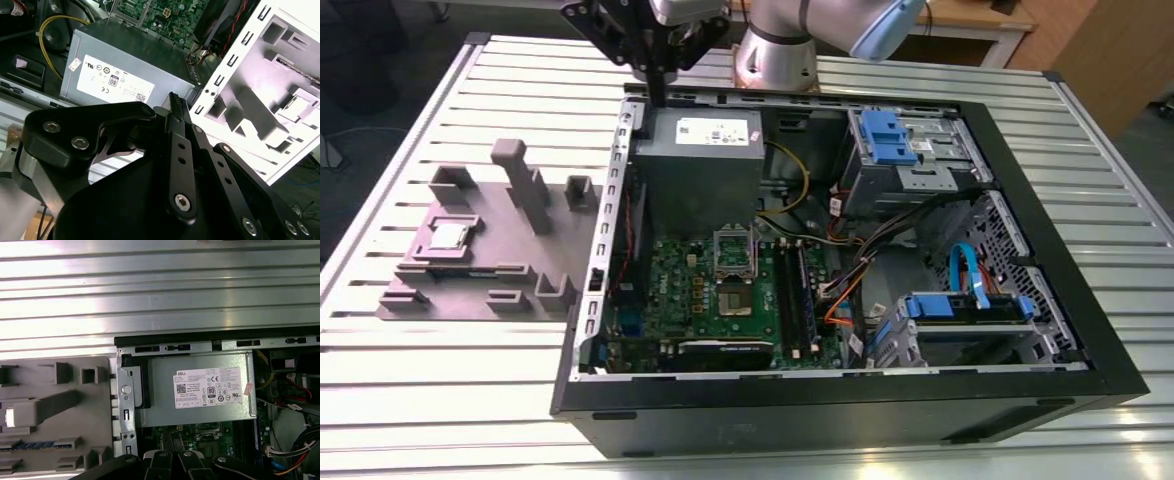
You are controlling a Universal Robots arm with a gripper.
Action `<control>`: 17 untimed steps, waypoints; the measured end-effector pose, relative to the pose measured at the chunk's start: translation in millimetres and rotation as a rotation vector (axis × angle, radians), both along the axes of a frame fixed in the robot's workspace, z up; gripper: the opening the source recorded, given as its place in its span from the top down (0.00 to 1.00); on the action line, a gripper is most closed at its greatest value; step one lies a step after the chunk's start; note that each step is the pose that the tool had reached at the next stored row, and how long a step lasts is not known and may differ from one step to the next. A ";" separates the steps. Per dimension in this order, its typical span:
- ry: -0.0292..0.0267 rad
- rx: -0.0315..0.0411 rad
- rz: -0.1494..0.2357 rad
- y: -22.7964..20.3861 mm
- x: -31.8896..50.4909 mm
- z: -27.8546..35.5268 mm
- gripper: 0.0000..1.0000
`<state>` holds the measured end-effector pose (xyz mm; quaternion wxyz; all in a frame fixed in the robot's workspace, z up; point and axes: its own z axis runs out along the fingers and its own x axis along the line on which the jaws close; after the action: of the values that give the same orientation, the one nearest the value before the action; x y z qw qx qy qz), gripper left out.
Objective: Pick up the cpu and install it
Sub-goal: 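Reach for the cpu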
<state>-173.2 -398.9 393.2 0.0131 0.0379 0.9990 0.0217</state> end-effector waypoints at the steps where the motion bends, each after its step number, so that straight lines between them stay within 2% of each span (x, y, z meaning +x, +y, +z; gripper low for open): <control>1: 0.0000 0.0000 0.000 0.0 -0.6 0.0 0.89; 17: 0.0000 0.0000 0.000 0.0 -8.8 0.0 0.89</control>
<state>-182.0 -398.9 393.3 0.0131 0.0379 0.9990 0.0217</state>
